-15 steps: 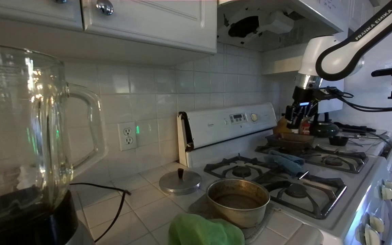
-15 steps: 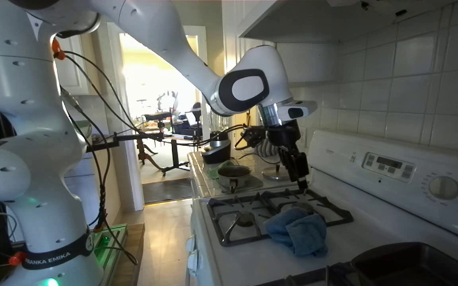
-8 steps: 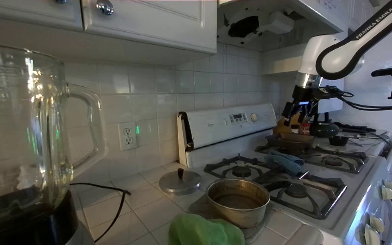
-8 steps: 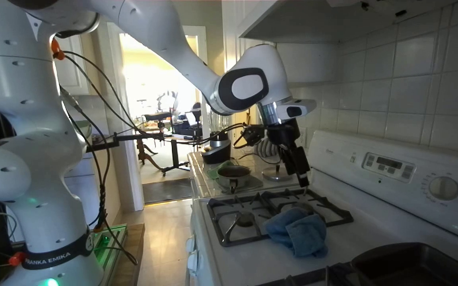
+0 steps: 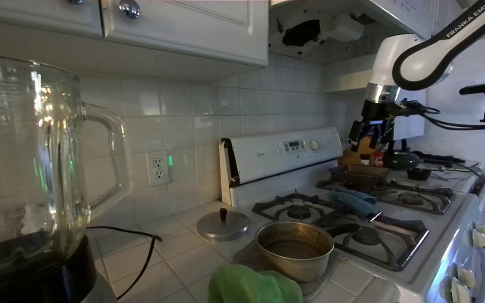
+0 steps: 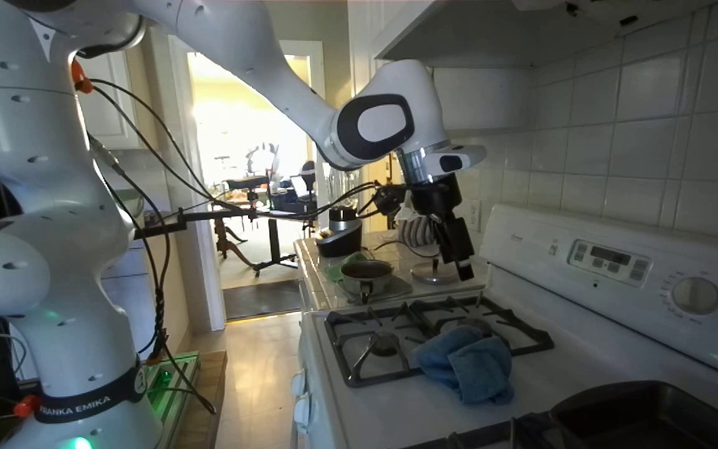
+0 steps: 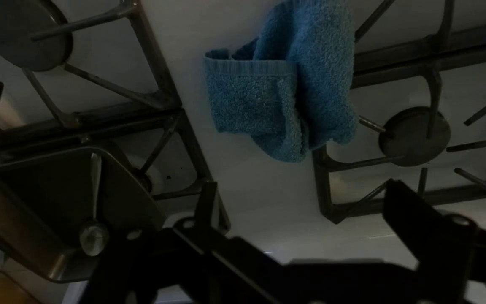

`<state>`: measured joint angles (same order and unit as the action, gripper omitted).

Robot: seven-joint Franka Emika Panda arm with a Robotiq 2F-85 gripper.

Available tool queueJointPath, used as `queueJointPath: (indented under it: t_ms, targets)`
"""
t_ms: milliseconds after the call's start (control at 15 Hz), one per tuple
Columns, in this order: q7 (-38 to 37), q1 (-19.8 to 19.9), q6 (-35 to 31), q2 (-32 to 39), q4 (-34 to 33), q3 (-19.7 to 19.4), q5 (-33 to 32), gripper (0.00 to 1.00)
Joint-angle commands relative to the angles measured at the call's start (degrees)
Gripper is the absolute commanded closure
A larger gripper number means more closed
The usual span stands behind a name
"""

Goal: Use the blue towel to wipe the hood above the stove then place it on the left side of the counter.

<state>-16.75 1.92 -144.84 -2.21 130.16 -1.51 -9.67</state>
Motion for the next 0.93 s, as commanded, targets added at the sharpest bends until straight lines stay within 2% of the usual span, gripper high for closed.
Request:
queueJointPath:
  t_ms: [0, 533, 867]
  targets:
    - [-2.01, -0.22, 2.96, -1.53, -0.12, 0.75, -0.17, 0.00]
    - [0.36, -0.43, 1.73, 6.31, -2.45, 0.67, 1.61, 0.00]
    - [3.45, -0.45, 1.18, 11.43, -4.78, 0.60, 5.77, 0.00]
